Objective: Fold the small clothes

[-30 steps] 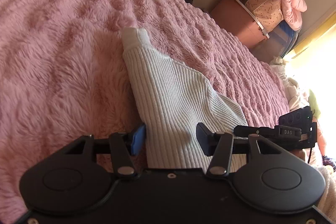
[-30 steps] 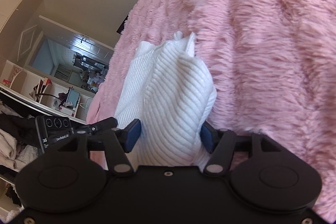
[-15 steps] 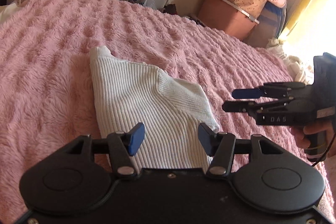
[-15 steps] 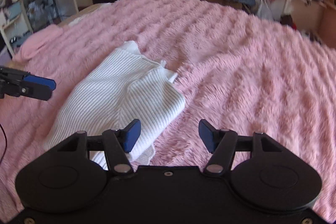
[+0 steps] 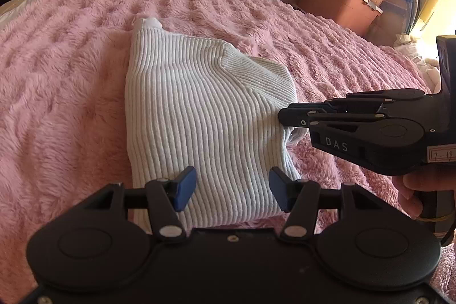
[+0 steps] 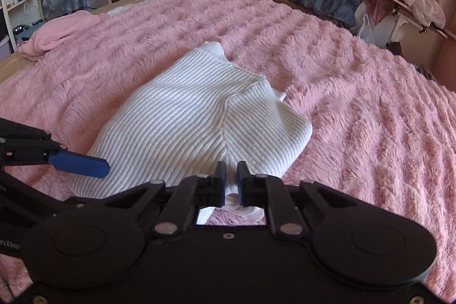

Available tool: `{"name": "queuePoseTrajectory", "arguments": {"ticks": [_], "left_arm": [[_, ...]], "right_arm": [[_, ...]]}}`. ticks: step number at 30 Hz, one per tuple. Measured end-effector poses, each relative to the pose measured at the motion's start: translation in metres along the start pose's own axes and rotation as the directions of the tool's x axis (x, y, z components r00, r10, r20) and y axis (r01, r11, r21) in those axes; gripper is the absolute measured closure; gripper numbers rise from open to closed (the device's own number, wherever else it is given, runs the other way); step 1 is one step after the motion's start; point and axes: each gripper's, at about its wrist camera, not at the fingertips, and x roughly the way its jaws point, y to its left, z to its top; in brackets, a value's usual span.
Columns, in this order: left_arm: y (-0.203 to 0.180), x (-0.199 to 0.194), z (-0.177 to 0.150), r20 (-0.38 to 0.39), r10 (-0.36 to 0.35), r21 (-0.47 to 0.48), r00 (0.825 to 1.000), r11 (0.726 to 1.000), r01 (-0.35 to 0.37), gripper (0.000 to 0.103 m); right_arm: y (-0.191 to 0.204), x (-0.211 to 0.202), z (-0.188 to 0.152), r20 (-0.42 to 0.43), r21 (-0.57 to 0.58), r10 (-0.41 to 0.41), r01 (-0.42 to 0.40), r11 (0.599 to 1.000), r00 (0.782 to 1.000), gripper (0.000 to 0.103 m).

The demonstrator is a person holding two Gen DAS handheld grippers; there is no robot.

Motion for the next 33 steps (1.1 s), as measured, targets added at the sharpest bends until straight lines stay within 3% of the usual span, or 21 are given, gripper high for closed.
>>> {"name": "queuePoseTrajectory", "arguments": {"ticks": [8,19,26,33], "left_arm": [[0.001,0.016,-0.002,-0.025,-0.006,-0.008,1.0,1.0,0.006,0.044],[0.001,0.023,-0.001,-0.038,-0.004,0.0,0.999,1.0,0.004,0.043],[0.006,0.002,0.034,0.064,-0.009,-0.007,0.998,1.0,0.009,0.043],[0.027,0.026,0.072,0.073,0.023,-0.037,0.997,0.999,-0.02,0.043]], "right_arm": [[-0.014,0.027,-0.012,-0.051,0.064,0.025,-0.022,0.998,0.998,0.094],[-0.018,0.027,-0.014,-0.056,0.095,0.044,-0.038,0.995,0.997,0.094],[-0.027,0.0,0.027,0.09,0.128,0.109,-0.12,0.985,0.99,0.094],[-0.035,0.048,0.063,0.105,0.097,0.067,-0.077,0.992,0.992,0.094]]}}
